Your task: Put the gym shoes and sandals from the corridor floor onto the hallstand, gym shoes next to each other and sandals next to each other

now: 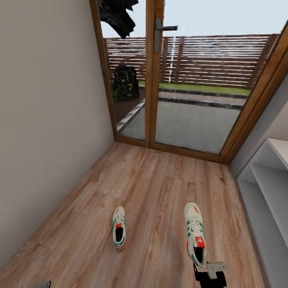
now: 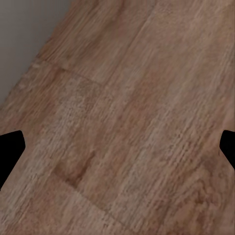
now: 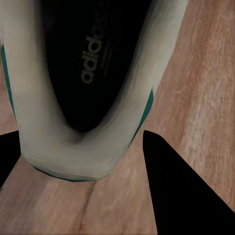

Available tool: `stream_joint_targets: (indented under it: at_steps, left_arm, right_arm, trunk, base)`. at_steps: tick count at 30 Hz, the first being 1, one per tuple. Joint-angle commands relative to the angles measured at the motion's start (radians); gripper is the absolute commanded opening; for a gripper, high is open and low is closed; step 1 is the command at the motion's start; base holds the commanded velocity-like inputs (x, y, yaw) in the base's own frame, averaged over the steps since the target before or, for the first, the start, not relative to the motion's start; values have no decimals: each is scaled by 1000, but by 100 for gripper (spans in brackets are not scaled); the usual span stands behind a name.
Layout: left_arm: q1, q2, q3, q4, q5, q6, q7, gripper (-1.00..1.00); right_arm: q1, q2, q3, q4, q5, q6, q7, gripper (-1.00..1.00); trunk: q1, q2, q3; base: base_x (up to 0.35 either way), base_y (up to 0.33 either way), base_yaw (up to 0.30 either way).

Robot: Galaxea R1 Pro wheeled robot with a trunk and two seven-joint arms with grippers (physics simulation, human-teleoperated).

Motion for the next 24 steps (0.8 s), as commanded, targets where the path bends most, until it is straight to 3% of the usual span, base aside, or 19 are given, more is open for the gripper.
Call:
stream_joint_targets:
  at_steps: [1,13,24]
  left_arm:
    - [-1,0,9,1,-9,-3,-2,100]
    - [-1,0,9,1,-9,-2,-2,100]
    - [-2,-13,7,0,-11,3,-4,100]
  right_arm:
    - [-1,0,-3,1,10,-3,-9,-100]
    - [-1,0,-3,1,10,-3,-9,-100]
    - [-1,2,-5,-12,9,-1,-9,-100]
  trunk:
    - [0,0,-1]
    - [0,0,-1]
    - [0,0,-1]
  base:
    - [318,0,0]
    - [315,0,0]
    - [72,0,0]
